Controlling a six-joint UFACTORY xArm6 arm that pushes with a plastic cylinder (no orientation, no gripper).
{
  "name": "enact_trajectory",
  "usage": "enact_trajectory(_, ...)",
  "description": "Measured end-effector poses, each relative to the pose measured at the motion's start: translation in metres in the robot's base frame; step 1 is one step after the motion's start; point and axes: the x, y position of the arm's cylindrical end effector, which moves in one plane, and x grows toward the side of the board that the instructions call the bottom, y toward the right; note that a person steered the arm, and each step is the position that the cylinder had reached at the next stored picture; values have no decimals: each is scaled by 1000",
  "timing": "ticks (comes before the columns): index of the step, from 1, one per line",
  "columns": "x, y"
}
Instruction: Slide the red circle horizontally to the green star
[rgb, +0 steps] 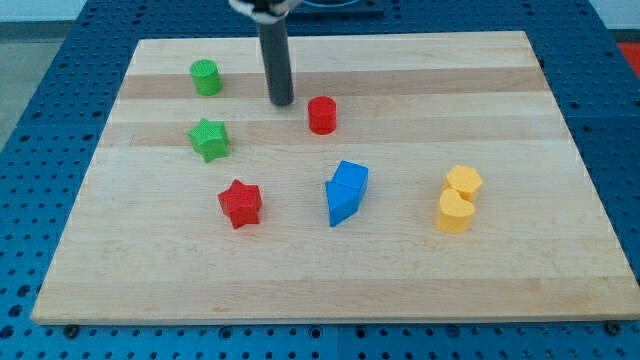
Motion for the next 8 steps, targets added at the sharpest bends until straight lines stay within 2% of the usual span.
enact_trajectory(3,41,43)
enact_trajectory(7,41,42)
enact_trajectory(8,61,27)
